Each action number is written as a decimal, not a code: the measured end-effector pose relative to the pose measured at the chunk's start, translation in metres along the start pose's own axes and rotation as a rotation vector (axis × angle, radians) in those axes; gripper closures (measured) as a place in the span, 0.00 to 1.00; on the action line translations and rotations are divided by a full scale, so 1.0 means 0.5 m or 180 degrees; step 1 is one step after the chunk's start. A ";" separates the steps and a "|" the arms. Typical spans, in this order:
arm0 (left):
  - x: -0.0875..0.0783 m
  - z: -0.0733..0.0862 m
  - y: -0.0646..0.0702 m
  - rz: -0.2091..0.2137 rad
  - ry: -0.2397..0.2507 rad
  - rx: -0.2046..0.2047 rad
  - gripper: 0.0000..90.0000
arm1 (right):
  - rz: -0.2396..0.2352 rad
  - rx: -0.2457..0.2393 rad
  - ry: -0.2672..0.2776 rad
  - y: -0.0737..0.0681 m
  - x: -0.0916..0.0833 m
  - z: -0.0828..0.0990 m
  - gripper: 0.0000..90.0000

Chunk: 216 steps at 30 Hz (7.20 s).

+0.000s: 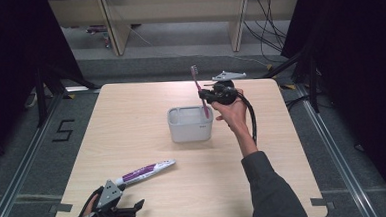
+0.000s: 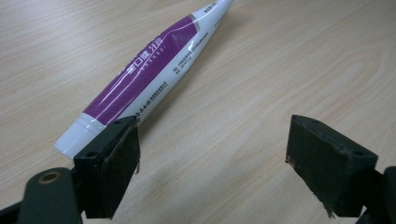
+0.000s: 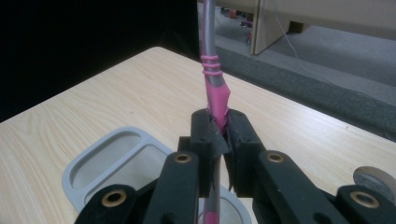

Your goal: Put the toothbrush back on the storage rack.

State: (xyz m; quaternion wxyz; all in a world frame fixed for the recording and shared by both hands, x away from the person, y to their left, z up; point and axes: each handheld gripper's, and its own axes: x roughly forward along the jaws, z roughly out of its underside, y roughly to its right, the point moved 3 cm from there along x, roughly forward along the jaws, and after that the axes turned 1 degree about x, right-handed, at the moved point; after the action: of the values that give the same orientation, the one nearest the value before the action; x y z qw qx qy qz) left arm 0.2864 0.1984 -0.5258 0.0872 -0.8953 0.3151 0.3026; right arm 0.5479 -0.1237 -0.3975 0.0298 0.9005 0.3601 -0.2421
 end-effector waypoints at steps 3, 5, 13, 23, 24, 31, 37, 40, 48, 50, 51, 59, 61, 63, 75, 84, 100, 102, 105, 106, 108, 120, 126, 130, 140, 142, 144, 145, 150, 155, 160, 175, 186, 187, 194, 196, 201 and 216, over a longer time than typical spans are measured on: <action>-0.002 0.000 -0.001 -0.0009 -0.0042 0.0024 0.19 | 0.0040 -0.0101 0.0022 0.004 0.005 0.004 0.92; -0.002 0.000 -0.001 -0.0009 -0.0041 0.0027 0.19 | 0.0022 -0.0072 -0.0011 0.004 0.007 0.007 0.92; -0.001 0.001 0.000 0.0000 -0.0029 0.0016 0.19 | 0.0083 -0.0067 0.0019 0.012 0.011 0.026 0.92; -0.001 0.001 0.000 -0.0009 -0.0038 0.0026 0.19 | 0.0029 -0.0017 -0.0026 0.017 0.013 0.055 0.92; 0.000 0.002 0.001 -0.0006 -0.0029 0.0025 0.19 | 0.0079 -0.0080 -0.0028 0.019 0.013 0.057 0.92; -0.002 0.002 -0.001 0.0003 -0.0088 0.0067 0.19 | 0.0097 -0.0084 -0.0007 0.022 0.016 0.072 0.92; -0.002 0.002 -0.001 0.0004 -0.0096 0.0078 0.19 | 0.0090 -0.0106 -0.0022 0.021 0.017 0.079 0.92; -0.002 0.002 -0.001 0.0004 -0.0094 0.0076 0.19 | 0.0087 -0.0107 -0.0038 0.020 0.018 0.083 0.92; -0.002 0.002 -0.001 0.0002 -0.0091 0.0076 0.19 | 0.0124 -0.0159 -0.0085 0.017 0.018 0.090 0.91; -0.002 0.002 -0.001 0.0001 -0.0090 0.0070 0.19 | 0.0123 -0.0154 -0.0072 0.017 0.019 0.090 0.91; -0.002 0.002 -0.001 0.0001 -0.0090 0.0071 0.19 | 0.0128 -0.0160 -0.0068 0.017 0.018 0.090 0.91; -0.002 0.002 -0.001 0.0001 -0.0091 0.0070 0.19 | 0.0153 -0.0107 -0.0094 0.017 0.012 0.093 0.88; -0.003 0.002 -0.001 -0.0003 -0.0090 0.0070 0.19 | 0.0158 -0.0085 -0.0050 0.016 0.012 0.094 0.85; -0.003 0.002 -0.001 -0.0002 -0.0090 0.0069 0.19 | 0.0137 -0.0100 -0.0072 0.017 0.009 0.094 0.82; -0.001 0.001 0.000 -0.0005 -0.0039 0.0040 0.19 | 0.0221 -0.0049 0.0013 0.011 -0.044 0.089 0.43; -0.003 0.001 -0.002 -0.0024 -0.0059 0.0064 0.19 | 0.0172 -0.0116 -0.0042 0.004 -0.079 0.108 0.42; -0.006 0.002 -0.004 -0.0031 -0.0124 0.0148 0.19 | 0.0177 -0.0159 -0.0128 -0.009 -0.116 0.134 0.42; -0.006 0.002 -0.004 -0.0040 -0.0118 0.0145 0.19 | 0.0178 -0.0186 -0.0124 -0.010 -0.118 0.137 0.42; -0.003 0.000 0.001 -0.0033 -0.0045 0.0070 0.19 | 0.0178 -0.0174 -0.0164 -0.013 -0.122 0.141 0.42; -0.004 0.001 -0.001 -0.0037 -0.0073 0.0106 0.19 | 0.0183 -0.0132 -0.0181 -0.016 -0.122 0.144 0.41; -0.006 0.002 -0.003 -0.0039 -0.0102 0.0142 0.19 | 0.0200 -0.0165 -0.0174 -0.015 -0.121 0.147 0.39; -0.007 0.002 -0.003 -0.0040 -0.0097 0.0135 0.19 | 0.0253 -0.0063 -0.0261 -0.017 -0.135 0.169 0.23; -0.007 0.002 -0.003 -0.0048 -0.0096 0.0134 0.19 | 0.0239 -0.0068 -0.0276 -0.015 -0.143 0.188 0.22; -0.009 0.001 -0.004 -0.0048 -0.0102 0.0131 0.19 | 0.0287 0.0007 -0.0344 -0.016 -0.152 0.205 0.22; -0.009 0.001 -0.005 -0.0059 -0.0096 0.0129 0.19 | 0.0232 0.0034 -0.0471 -0.024 -0.171 0.245 0.24; -0.009 0.002 -0.004 -0.0048 -0.0103 0.0126 0.19 | 0.0229 0.0052 -0.0501 -0.026 -0.176 0.250 0.24; -0.009 0.001 -0.004 -0.0047 -0.0116 0.0139 0.19 | 0.0246 0.0013 -0.0451 -0.025 -0.177 0.254 0.25; -0.010 0.001 -0.004 -0.0043 -0.0119 0.0136 0.19 | 0.0207 0.0038 -0.0498 -0.026 -0.180 0.257 0.25; -0.009 0.002 -0.004 -0.0045 -0.0107 0.0128 0.19 | 0.0231 -0.0008 -0.0492 -0.029 -0.189 0.267 0.25; -0.008 0.002 -0.004 -0.0055 -0.0122 0.0128 0.19 | 0.0184 -0.0015 -0.0486 -0.032 -0.193 0.273 0.24; -0.008 0.003 -0.004 -0.0050 -0.0113 0.0127 0.19 | 0.0176 0.0057 -0.0488 -0.041 -0.196 0.286 0.23; -0.009 0.002 -0.004 -0.0047 -0.0083 0.0145 0.19 | 0.0180 0.0031 -0.0507 -0.052 -0.219 0.309 0.22; -0.008 -0.002 -0.003 -0.0046 -0.0104 0.0153 0.19 | 0.0136 -0.0029 -0.0560 -0.063 -0.230 0.330 0.22; -0.008 -0.002 -0.003 -0.0052 -0.0101 0.0158 0.19 | 0.0139 0.0048 -0.0613 -0.068 -0.232 0.333 0.22; -0.007 -0.001 -0.004 -0.0053 -0.0083 0.0137 0.19 | 0.0146 -0.0047 -0.0692 -0.069 -0.239 0.350 0.22; -0.008 -0.001 -0.006 -0.0089 -0.0127 0.0149 0.19 | 0.0135 -0.0010 -0.0726 -0.073 -0.244 0.357 0.21; -0.005 -0.001 -0.007 -0.0080 -0.0108 0.0114 0.19 | 0.0132 0.0013 -0.0798 -0.079 -0.252 0.376 0.19; -0.002 -0.002 -0.003 -0.0062 -0.0082 0.0082 0.19 | 0.0098 -0.0119 -0.0976 -0.090 -0.280 0.423 0.19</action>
State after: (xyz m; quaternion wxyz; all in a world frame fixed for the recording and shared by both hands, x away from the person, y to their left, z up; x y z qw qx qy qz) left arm 0.2874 0.1997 -0.5245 0.1058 -0.8931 0.3091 0.3092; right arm 0.3431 -0.2274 -0.5146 0.1049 0.8576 0.3419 -0.3696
